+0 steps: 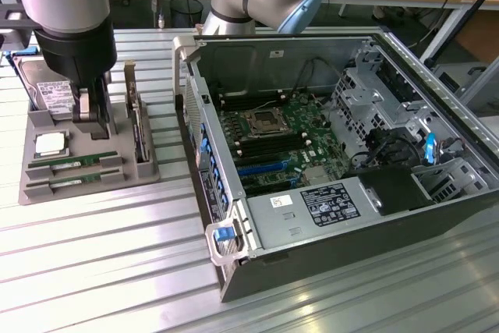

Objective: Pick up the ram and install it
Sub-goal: 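Pick up the ram and move it above insertion slot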

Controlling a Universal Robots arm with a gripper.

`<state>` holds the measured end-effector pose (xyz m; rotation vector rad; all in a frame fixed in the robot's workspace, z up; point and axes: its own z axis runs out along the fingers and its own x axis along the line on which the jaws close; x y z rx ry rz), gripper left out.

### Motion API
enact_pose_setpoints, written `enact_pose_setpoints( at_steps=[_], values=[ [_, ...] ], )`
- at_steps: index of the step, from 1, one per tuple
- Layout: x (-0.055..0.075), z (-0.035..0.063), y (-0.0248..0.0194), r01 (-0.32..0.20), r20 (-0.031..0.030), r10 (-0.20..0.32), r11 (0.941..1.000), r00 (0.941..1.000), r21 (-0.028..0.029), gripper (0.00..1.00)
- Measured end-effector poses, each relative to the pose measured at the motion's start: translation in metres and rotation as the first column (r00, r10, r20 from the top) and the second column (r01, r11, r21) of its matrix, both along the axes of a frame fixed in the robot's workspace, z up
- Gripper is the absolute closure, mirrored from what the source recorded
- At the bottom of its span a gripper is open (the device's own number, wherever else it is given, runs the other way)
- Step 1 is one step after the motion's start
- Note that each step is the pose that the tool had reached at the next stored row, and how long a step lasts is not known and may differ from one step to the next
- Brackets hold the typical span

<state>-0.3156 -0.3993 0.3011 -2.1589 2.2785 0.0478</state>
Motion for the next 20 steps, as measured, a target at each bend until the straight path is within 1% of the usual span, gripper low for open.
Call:
enact_pose_setpoints(
  at_steps=[20],
  values=[
    [0.0, -0.0047, -0.0001, 0.0, 0.0001, 0.0, 1.0, 1.0, 0.0019, 0.64]
  ],
)
